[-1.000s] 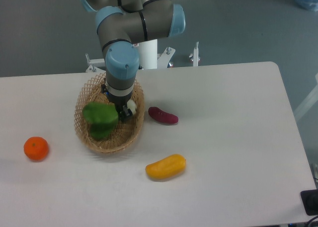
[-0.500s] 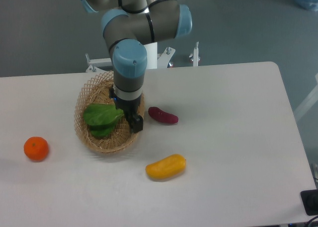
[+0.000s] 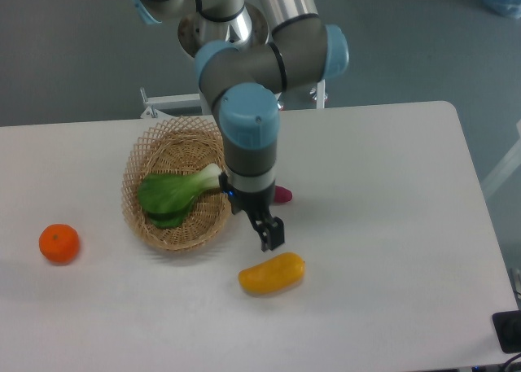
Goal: Place the green vegetable in the basket
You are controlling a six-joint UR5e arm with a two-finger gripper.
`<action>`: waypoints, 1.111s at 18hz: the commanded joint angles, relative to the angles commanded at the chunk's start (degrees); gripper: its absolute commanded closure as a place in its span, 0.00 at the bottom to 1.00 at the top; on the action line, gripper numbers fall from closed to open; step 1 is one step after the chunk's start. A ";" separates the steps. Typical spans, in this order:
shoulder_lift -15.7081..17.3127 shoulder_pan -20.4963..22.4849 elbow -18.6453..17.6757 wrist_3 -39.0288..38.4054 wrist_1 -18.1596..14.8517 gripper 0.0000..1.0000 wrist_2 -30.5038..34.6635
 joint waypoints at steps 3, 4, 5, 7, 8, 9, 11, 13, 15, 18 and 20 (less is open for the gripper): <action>-2.45 2.03 3.86 0.26 -0.09 0.00 0.00; -3.25 2.56 5.01 0.26 -0.09 0.00 -0.09; -4.30 2.82 5.98 0.26 -0.09 0.00 -0.09; -6.41 3.53 9.31 0.26 -0.17 0.00 -0.09; -7.46 4.22 10.81 0.35 -0.78 0.00 0.00; -8.00 4.84 12.21 0.53 -2.01 0.00 -0.09; -8.88 5.72 14.33 0.70 -4.38 0.00 0.00; -9.14 7.48 14.42 1.40 -4.83 0.00 -0.09; -9.67 8.88 14.60 3.94 -4.75 0.00 -0.09; -9.85 10.21 14.60 5.19 -4.75 0.00 0.00; -9.85 10.82 14.25 5.10 -4.75 0.00 0.00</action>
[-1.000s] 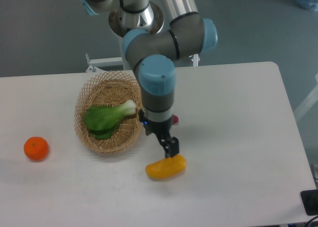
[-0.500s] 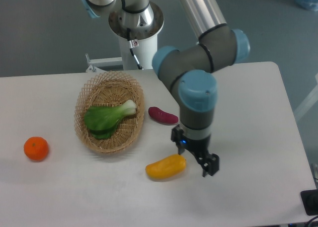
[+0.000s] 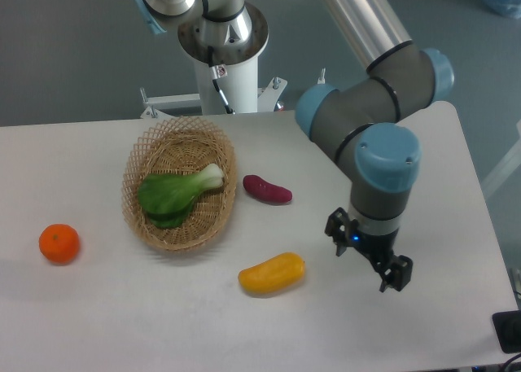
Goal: Place the green vegetable in the basket
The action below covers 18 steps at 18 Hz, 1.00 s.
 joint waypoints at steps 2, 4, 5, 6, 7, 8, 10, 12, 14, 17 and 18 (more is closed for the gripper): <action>0.17 1.14 -0.18 0.09 -0.09 0.00 -0.09; 0.26 1.41 -0.18 0.18 -0.09 0.00 -0.09; 0.35 1.67 -0.26 0.18 0.00 0.00 -0.09; 0.44 1.93 -0.44 0.18 0.00 0.00 -0.09; 0.44 2.11 -0.61 0.18 0.00 0.00 -0.26; 0.44 2.29 -0.53 0.18 0.00 0.00 -0.18; 0.53 2.81 -0.61 0.26 -0.17 0.00 -0.09; 0.62 2.90 -0.96 0.26 -0.09 0.00 -0.09; 0.70 2.99 -1.32 0.26 0.00 0.00 -0.09; 0.88 2.90 -1.49 0.26 0.09 0.00 -0.09; 0.88 2.99 -1.58 0.26 0.09 0.00 -0.09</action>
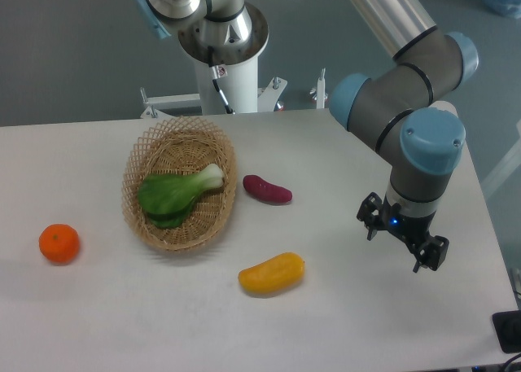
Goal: Place the green vegetable in the basket
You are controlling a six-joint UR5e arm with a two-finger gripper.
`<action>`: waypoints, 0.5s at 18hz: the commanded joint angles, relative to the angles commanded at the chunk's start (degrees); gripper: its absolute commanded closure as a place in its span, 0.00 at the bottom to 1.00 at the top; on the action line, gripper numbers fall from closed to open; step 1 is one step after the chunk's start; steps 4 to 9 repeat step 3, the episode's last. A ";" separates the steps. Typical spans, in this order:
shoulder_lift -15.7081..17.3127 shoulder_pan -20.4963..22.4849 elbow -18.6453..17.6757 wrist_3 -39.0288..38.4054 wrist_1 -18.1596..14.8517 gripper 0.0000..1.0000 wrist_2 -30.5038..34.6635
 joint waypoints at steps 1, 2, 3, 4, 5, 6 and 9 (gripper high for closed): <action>0.00 0.00 -0.09 0.00 0.09 0.00 0.00; 0.09 0.00 -0.09 0.00 0.09 0.00 0.00; 0.09 -0.09 0.00 0.00 0.09 0.00 -0.09; 0.09 -0.09 0.00 0.00 0.09 0.00 -0.09; 0.09 -0.09 0.00 0.00 0.09 0.00 -0.09; 0.09 -0.09 0.00 0.00 0.09 0.00 -0.09; 0.09 -0.09 0.00 0.00 0.09 0.00 -0.09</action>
